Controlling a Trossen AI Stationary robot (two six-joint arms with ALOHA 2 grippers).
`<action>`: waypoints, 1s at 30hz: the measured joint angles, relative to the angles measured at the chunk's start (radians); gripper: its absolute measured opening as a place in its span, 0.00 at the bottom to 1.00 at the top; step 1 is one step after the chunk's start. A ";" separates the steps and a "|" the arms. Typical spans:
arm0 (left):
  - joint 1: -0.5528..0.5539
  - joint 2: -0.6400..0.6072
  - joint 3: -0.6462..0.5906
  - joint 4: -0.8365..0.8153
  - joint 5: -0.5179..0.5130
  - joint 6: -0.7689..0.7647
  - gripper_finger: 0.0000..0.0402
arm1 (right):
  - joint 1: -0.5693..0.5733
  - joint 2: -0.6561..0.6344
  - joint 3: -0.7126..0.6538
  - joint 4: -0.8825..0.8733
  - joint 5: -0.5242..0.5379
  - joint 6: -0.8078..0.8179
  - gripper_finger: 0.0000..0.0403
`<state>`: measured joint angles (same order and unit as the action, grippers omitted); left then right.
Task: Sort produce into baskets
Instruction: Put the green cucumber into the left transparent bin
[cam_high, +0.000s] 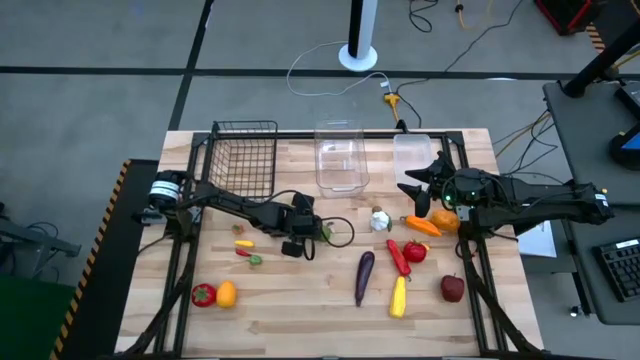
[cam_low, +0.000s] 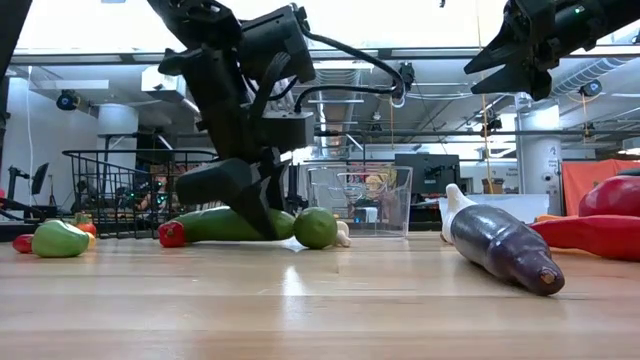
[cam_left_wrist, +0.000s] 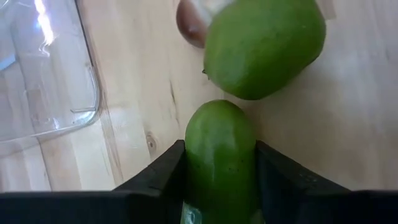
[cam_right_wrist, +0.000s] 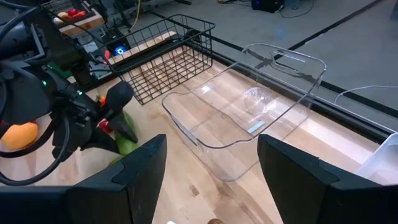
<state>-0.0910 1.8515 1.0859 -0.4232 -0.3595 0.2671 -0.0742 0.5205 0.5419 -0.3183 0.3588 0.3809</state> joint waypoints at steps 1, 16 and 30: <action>0.000 -0.001 0.000 -0.001 0.000 -0.006 0.33 | 0.000 0.000 0.000 0.000 0.000 0.000 0.61; -0.048 -0.275 0.009 0.190 -0.009 0.012 0.33 | 0.000 0.000 0.000 0.000 0.000 0.000 0.61; 0.220 -0.255 -0.005 1.040 -0.089 -0.082 0.33 | 0.000 0.000 0.000 0.000 0.000 -0.007 0.61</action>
<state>0.1294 1.5961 1.0810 0.6166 -0.4488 0.1852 -0.0742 0.5205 0.5419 -0.3180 0.3592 0.3735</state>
